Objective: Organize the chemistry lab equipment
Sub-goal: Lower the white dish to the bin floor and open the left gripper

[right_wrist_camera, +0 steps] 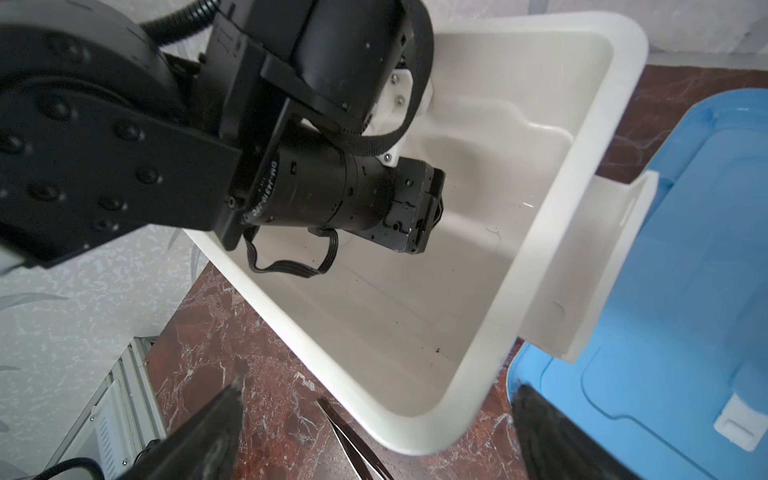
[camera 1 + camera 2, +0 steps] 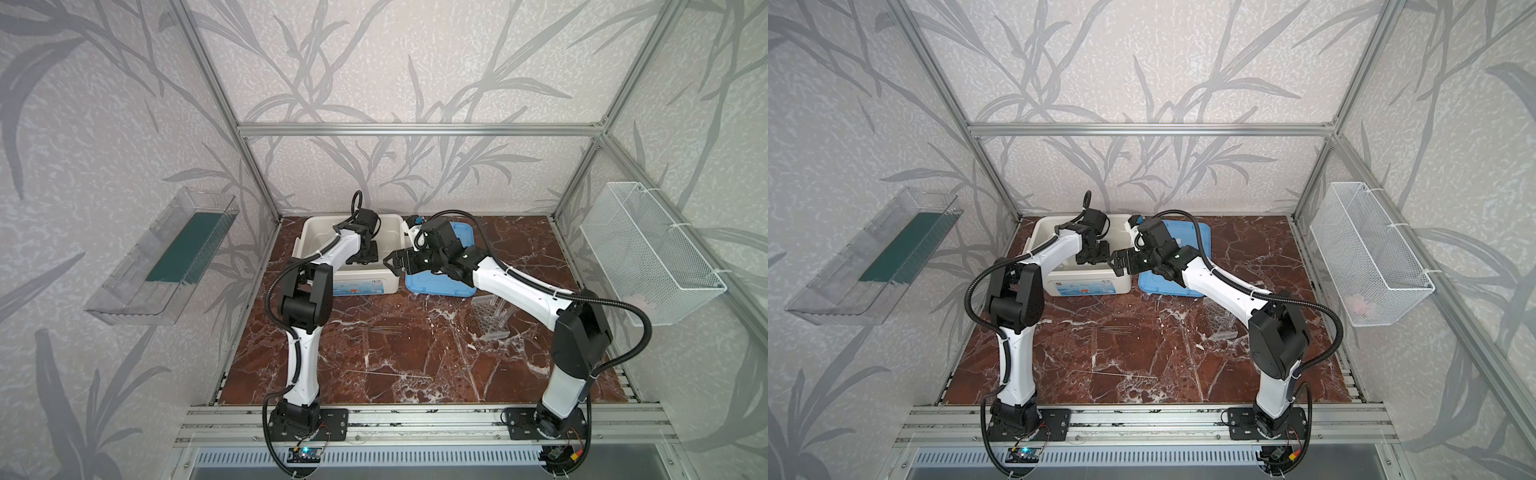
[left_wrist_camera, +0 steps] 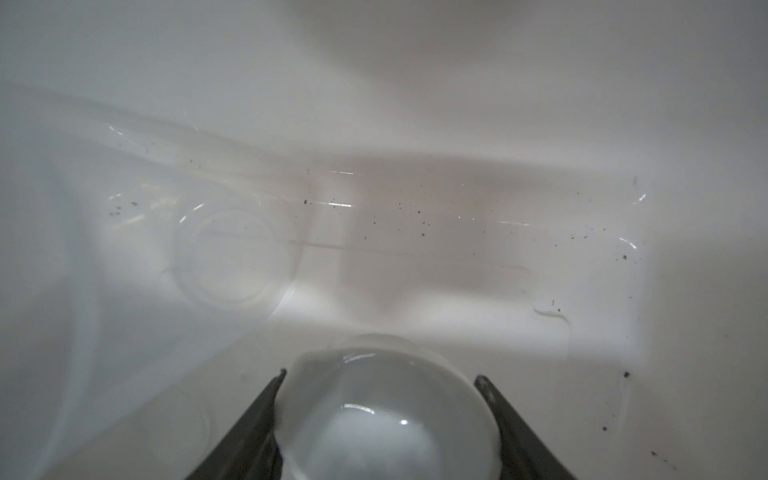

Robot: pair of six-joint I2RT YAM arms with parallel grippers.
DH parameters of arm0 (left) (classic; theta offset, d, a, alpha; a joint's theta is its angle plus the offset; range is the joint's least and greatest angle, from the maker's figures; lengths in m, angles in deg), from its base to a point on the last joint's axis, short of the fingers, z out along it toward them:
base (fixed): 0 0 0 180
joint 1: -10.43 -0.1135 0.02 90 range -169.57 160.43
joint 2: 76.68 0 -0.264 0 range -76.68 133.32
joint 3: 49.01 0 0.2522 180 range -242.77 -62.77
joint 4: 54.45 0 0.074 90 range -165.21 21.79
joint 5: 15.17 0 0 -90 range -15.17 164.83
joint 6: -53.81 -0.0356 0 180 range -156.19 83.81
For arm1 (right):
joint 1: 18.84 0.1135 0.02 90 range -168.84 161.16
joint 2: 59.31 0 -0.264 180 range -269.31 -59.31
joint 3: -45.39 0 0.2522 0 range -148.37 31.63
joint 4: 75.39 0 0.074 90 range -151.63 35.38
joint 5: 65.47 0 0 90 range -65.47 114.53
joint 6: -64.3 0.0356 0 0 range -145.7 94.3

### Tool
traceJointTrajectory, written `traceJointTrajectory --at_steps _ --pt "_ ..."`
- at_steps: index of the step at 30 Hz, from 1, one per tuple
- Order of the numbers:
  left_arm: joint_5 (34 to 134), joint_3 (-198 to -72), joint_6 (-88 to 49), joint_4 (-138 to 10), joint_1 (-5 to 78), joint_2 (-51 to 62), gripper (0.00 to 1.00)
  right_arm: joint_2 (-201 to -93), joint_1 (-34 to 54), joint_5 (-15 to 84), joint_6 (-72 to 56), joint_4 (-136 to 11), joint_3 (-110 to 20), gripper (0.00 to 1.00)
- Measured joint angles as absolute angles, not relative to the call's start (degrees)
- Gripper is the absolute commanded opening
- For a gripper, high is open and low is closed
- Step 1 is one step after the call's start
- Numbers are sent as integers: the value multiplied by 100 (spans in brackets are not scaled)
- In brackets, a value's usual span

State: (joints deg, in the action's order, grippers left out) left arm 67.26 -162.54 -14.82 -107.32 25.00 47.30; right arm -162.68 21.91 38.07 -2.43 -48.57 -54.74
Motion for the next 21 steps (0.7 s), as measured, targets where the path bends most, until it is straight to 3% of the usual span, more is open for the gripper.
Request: traceJointTrajectory --at_steps 17,21 --pt "6717 -16027 -1454 -10463 2424 4979 42 -16251 2154 3807 -171 -4918 -5336 99" --pt "6715 -15946 -1451 -10367 2421 4990 48 -16211 2139 3798 -171 -4940 -5234 99"
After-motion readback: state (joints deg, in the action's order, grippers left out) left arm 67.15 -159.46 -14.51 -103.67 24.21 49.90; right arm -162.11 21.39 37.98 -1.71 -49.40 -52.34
